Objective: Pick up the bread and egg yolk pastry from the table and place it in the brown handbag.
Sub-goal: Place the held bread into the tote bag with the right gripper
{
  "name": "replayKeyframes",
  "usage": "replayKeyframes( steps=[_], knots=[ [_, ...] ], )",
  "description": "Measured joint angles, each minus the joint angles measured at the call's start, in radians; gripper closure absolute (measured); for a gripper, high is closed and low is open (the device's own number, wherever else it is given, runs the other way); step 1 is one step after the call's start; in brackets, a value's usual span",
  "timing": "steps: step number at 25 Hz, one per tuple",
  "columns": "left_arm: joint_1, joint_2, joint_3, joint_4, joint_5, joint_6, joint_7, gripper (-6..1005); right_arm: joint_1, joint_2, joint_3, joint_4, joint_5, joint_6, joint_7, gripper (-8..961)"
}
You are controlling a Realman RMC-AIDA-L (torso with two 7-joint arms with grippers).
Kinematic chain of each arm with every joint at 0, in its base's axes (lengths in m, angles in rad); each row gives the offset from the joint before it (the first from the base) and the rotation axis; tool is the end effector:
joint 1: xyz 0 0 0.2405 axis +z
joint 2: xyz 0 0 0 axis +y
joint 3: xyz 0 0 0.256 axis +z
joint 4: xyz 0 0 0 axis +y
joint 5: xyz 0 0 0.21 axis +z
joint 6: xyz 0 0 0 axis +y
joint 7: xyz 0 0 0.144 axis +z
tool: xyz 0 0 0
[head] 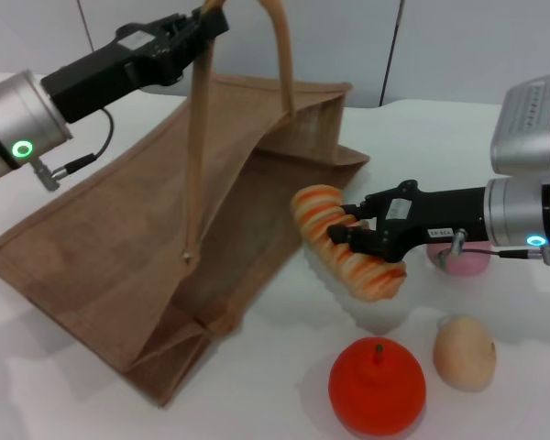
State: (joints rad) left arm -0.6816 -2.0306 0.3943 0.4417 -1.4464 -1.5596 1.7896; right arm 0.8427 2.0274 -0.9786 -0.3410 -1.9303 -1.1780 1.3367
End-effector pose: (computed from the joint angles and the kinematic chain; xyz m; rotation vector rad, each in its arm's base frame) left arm -0.2202 0.3853 0.0509 -2.2730 -0.6303 -1.2995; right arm 0.2090 0.3944 -0.0598 -2.8466 0.4454 0.3686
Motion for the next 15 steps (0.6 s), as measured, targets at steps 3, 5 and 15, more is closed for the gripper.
replayKeyframes(
  steps=[3,5,15],
  knots=[
    [-0.019,-0.001,0.000,-0.001,0.000,-0.021,-0.006,883,0.021,0.004,-0.008,0.001,0.000,0.007,0.001,634],
    [-0.032,-0.001,0.000,-0.001,0.000,-0.038,-0.008,883,0.042,0.006,-0.011,0.006,0.000,0.012,0.003,636],
    [-0.086,-0.001,0.000,-0.026,-0.001,-0.060,-0.015,882,0.134,0.018,-0.013,0.027,0.003,0.124,0.054,642]
  ],
)
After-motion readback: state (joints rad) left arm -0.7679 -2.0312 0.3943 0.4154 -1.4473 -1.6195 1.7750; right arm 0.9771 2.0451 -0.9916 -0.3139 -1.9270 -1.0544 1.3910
